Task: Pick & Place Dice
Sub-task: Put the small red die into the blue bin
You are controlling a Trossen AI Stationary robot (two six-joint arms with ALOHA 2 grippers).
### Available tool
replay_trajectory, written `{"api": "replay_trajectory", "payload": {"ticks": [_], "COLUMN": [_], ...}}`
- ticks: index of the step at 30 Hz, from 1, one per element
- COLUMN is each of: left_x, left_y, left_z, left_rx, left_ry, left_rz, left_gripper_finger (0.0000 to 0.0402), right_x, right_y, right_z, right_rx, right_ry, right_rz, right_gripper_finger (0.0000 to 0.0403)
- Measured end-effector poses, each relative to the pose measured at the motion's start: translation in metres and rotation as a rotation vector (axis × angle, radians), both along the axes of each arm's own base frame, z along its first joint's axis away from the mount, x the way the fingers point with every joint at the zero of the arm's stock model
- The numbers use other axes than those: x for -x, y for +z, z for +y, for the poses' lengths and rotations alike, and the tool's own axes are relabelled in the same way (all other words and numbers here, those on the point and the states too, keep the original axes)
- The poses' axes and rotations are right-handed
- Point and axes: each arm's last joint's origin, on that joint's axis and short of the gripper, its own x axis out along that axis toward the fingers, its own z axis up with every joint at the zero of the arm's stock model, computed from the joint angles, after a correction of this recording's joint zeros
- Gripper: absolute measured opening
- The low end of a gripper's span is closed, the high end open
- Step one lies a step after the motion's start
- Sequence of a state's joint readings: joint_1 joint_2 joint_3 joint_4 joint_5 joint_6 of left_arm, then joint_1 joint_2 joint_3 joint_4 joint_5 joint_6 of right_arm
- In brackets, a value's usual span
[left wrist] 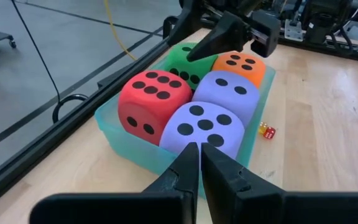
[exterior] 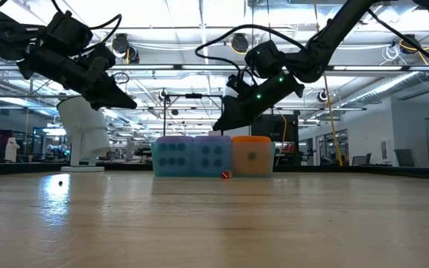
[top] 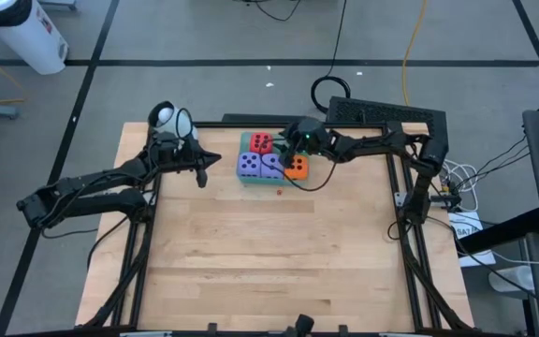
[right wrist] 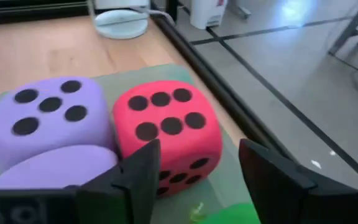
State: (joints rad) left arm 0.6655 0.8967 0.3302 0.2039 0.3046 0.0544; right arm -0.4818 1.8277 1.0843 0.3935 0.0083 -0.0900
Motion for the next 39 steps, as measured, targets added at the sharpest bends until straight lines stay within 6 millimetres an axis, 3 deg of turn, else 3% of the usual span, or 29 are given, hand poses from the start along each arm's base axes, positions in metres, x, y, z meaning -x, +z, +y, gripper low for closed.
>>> {"api": "replay_trajectory", "payload": {"ticks": [3,6,11,15,19,23,27,32,39], "left_x": [0.0,0.0,0.001,0.001,0.001,0.001,0.001,0.0,0.021], "left_y": [0.0,0.0,-0.002,-0.003,-0.003,-0.003,-0.002,-0.002,0.017], "left_z": [0.0,0.0,0.0,-0.001,-0.001,-0.001,-0.001,-0.002,-0.012], "left_rx": [0.001,0.002,0.013,0.019,0.025,0.026,0.026,0.023,-0.085], "left_ry": [0.0,0.001,0.001,0.0,0.002,0.002,0.002,-0.004,0.0], "left_rz": [-0.001,0.0,0.017,0.025,0.026,0.025,0.015,0.021,-0.026], "left_gripper_finger": [0.0026,0.0026,0.0026,0.0026,0.0026,0.0026,0.0026,0.0026,0.0026], "right_x": [0.0,0.001,0.011,0.032,0.059,0.088,0.115,0.137,0.163], "right_y": [0.007,0.026,0.07,0.08,0.071,0.045,0.011,-0.02,-0.02], "right_z": [0.003,0.014,0.051,0.082,0.109,0.129,0.14,0.147,0.152], "right_rx": [0.008,0.015,0.057,0.145,0.198,0.19,0.12,0.081,0.077], "right_ry": [-0.012,0.026,0.118,0.099,0.071,0.092,0.096,-0.009,0.0], "right_rz": [-0.02,-0.069,-0.137,-0.156,-0.208,-0.299,-0.391,-0.362,-0.423], "right_gripper_finger": [0.0217,0.0215,0.0193,0.0171,0.0149,0.0125,0.0099,0.0063,0.0017]}}
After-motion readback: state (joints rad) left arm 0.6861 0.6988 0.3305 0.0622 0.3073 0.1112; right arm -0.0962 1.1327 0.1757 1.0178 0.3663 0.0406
